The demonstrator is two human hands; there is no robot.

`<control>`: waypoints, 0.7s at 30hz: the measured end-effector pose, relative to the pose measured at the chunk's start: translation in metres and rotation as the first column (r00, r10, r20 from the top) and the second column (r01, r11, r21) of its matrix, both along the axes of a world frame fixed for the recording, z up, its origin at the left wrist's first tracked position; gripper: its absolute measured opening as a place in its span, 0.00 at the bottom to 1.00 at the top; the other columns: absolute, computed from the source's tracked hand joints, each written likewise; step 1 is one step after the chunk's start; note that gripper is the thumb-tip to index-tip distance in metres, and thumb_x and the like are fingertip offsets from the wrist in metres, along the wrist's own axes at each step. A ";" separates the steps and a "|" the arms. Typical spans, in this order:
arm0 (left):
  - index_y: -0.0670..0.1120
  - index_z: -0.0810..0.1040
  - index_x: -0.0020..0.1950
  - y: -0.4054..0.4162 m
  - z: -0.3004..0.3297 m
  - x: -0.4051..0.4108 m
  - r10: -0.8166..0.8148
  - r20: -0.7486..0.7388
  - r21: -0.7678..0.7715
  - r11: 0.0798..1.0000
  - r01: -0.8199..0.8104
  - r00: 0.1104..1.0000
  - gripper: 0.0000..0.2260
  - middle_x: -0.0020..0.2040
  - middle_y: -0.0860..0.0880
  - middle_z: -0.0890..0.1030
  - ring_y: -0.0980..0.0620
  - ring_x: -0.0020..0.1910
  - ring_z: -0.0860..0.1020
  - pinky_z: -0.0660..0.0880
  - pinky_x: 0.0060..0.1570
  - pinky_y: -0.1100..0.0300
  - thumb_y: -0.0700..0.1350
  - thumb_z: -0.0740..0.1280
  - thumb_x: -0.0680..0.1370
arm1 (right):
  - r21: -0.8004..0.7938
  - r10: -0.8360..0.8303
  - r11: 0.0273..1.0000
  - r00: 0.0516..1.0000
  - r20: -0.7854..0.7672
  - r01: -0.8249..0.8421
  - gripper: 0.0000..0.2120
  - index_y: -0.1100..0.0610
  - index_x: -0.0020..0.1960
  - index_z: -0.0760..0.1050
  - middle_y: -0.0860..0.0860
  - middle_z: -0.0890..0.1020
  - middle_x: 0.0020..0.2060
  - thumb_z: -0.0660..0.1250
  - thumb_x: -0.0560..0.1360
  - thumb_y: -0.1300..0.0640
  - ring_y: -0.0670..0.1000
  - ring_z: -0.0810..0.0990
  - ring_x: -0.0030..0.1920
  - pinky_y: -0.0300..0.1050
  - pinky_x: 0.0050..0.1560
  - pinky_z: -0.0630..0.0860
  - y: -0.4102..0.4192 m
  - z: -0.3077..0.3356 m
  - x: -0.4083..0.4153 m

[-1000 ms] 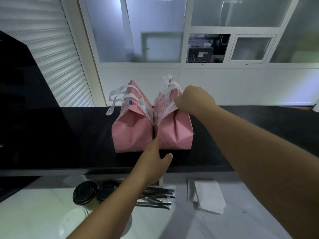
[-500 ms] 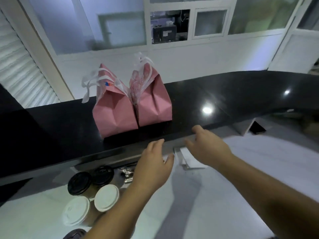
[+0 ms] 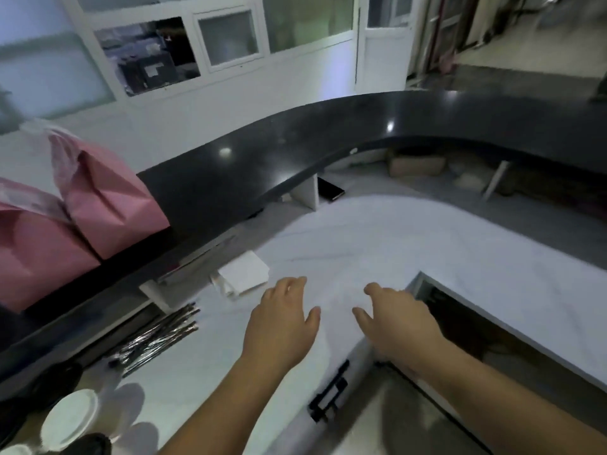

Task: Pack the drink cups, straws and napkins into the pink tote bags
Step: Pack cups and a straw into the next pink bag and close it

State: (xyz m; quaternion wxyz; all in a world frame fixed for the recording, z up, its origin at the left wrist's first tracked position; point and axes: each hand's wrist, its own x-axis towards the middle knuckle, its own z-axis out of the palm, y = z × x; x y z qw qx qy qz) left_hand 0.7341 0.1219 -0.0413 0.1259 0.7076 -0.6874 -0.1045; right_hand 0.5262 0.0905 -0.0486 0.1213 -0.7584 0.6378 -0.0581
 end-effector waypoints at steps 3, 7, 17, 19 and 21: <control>0.52 0.62 0.81 0.004 0.000 -0.076 -0.102 0.071 0.003 0.995 0.102 0.992 0.27 0.79 0.51 0.67 0.47 0.73 0.69 0.72 0.68 0.49 0.60 0.59 0.83 | 0.009 -0.065 0.998 0.998 0.016 0.065 0.16 0.49 0.57 0.70 0.49 0.81 0.49 0.57 0.79 0.38 0.55 0.79 0.49 0.54 0.49 0.78 0.024 0.005 -0.077; 0.51 0.65 0.80 0.013 0.000 -0.189 -0.241 0.166 -0.006 0.969 0.245 0.956 0.27 0.76 0.50 0.70 0.46 0.70 0.72 0.74 0.63 0.50 0.59 0.60 0.83 | -0.014 -0.187 0.982 0.982 0.012 0.187 0.17 0.49 0.57 0.72 0.50 0.81 0.48 0.59 0.79 0.37 0.55 0.80 0.49 0.55 0.50 0.79 0.059 0.012 -0.187; 0.53 0.65 0.80 0.020 0.012 -0.447 -0.603 0.064 -0.048 0.794 0.606 0.795 0.26 0.77 0.53 0.69 0.50 0.73 0.70 0.74 0.68 0.51 0.60 0.61 0.83 | -0.024 -0.592 0.803 0.801 0.093 0.596 0.21 0.49 0.66 0.71 0.48 0.83 0.53 0.57 0.80 0.38 0.53 0.81 0.51 0.50 0.45 0.75 0.146 0.016 -0.426; 0.53 0.66 0.80 0.018 0.014 -0.495 -0.660 0.040 -0.060 0.748 0.661 0.750 0.26 0.77 0.53 0.69 0.50 0.72 0.71 0.73 0.67 0.52 0.59 0.61 0.83 | -0.001 -0.672 0.736 0.731 0.118 0.677 0.22 0.49 0.69 0.71 0.49 0.83 0.55 0.57 0.80 0.40 0.54 0.81 0.53 0.51 0.48 0.78 0.166 0.017 -0.468; 0.53 0.66 0.79 0.016 0.015 -0.542 -0.720 0.039 -0.067 0.690 0.720 0.693 0.25 0.77 0.54 0.70 0.50 0.72 0.72 0.74 0.65 0.53 0.58 0.61 0.83 | 0.022 -0.748 0.658 0.650 0.134 0.753 0.22 0.49 0.71 0.70 0.49 0.83 0.57 0.57 0.81 0.40 0.54 0.81 0.54 0.53 0.52 0.80 0.185 0.019 -0.506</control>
